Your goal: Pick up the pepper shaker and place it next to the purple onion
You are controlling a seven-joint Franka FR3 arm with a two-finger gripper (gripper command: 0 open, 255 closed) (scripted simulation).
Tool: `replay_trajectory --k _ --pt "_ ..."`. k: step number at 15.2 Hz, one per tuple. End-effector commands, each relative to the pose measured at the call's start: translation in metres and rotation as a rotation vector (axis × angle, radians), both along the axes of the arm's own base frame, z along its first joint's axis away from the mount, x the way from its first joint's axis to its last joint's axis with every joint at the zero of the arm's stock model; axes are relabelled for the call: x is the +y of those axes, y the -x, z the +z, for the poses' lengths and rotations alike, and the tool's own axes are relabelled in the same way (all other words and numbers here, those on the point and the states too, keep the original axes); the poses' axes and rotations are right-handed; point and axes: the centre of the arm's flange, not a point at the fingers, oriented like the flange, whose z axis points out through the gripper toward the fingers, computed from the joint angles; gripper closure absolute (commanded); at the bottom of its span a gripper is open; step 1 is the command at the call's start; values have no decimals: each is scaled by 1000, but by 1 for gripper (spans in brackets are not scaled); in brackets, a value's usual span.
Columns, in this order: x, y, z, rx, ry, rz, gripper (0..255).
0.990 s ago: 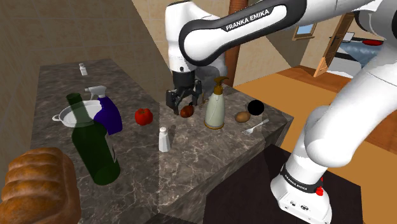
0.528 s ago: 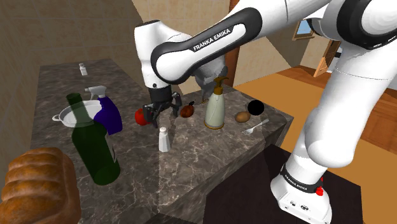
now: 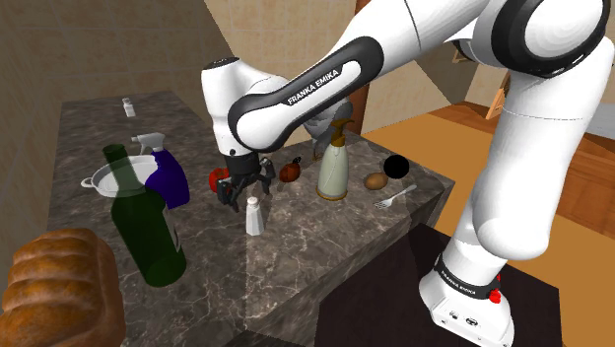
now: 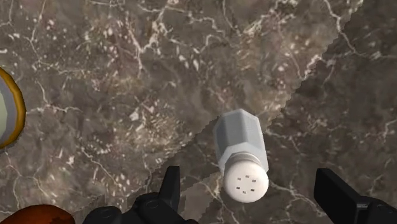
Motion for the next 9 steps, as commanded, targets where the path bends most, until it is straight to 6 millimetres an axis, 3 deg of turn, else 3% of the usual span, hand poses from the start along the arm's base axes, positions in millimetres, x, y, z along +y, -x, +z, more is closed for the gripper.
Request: replay_trajectory --k 1,8,9 --pt "0 0 -9 0 0 0 0" --pt "0 0 -9 0 0 0 0" --pt "0 0 -9 0 0 0 255"
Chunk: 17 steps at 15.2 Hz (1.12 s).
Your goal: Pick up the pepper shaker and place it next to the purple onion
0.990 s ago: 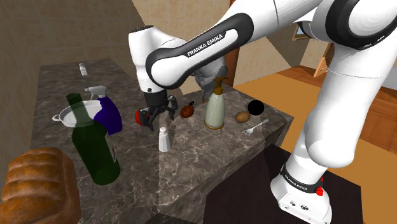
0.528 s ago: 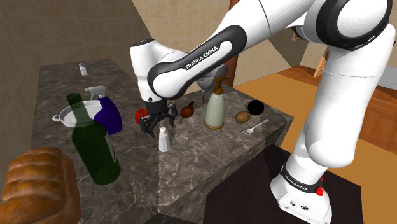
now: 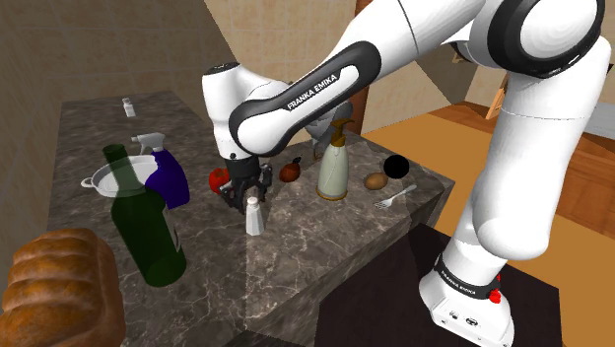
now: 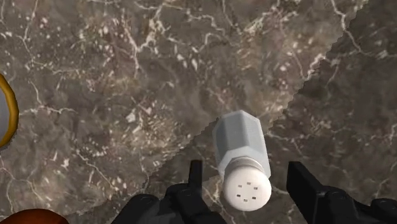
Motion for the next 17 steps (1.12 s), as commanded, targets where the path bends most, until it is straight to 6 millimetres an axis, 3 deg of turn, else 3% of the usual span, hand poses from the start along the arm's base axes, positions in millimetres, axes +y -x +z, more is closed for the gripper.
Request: replay_trajectory --k 1,9,17 --pt "0 0 0 0 0 0 255" --pt "0 0 0 0 0 0 255" --pt "0 0 42 0 0 0 255"
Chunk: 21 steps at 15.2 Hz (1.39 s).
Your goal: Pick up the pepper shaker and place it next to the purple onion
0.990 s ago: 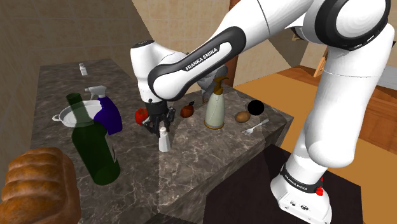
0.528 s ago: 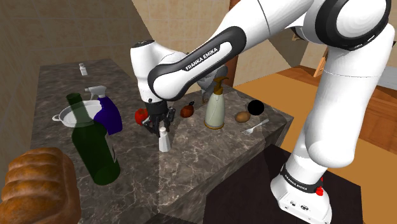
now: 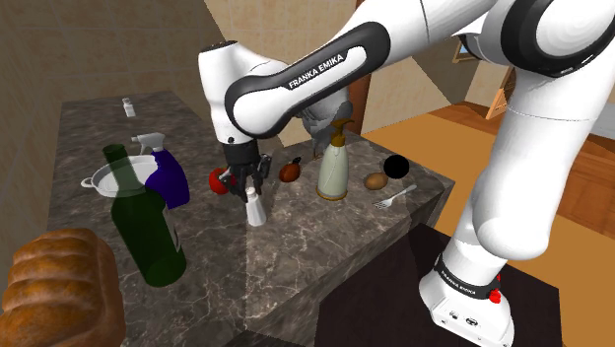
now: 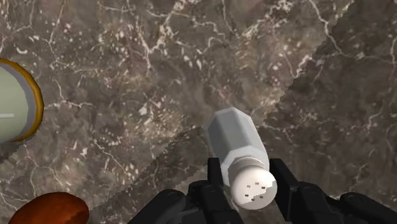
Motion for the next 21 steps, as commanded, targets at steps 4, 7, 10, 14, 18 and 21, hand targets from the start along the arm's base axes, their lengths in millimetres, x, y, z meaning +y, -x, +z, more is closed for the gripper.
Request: replay_trajectory --k 4,7,10,14,18,21 --pt "0 0 27 0 0 0 255" --pt "0 0 43 0 0 0 255" --pt "0 0 59 0 0 0 255" --pt "0 0 80 0 0 0 255" --pt "0 0 101 0 0 0 255" --pt "0 0 117 0 0 0 255"
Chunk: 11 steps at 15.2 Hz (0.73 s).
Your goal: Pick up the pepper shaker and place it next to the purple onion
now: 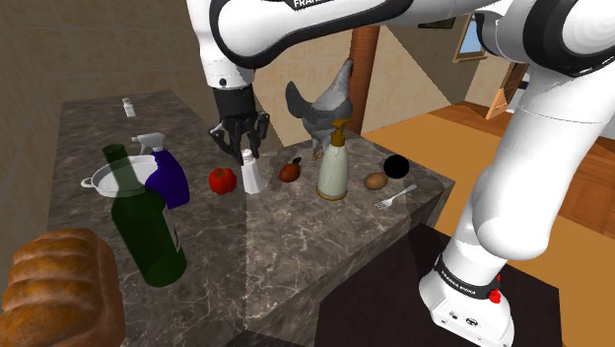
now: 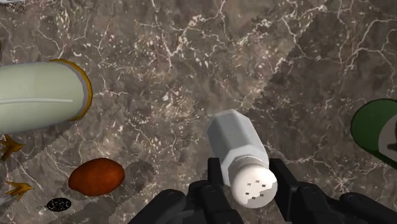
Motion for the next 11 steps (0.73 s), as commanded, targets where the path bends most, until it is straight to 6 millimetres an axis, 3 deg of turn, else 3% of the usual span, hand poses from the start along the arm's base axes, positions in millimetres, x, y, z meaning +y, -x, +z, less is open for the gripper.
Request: replay_trajectory --k 1,6,11 --pt "0 0 11 0 0 0 255" --pt "0 1 33 0 0 0 255" --pt "-65 13 34 0 0 0 255"
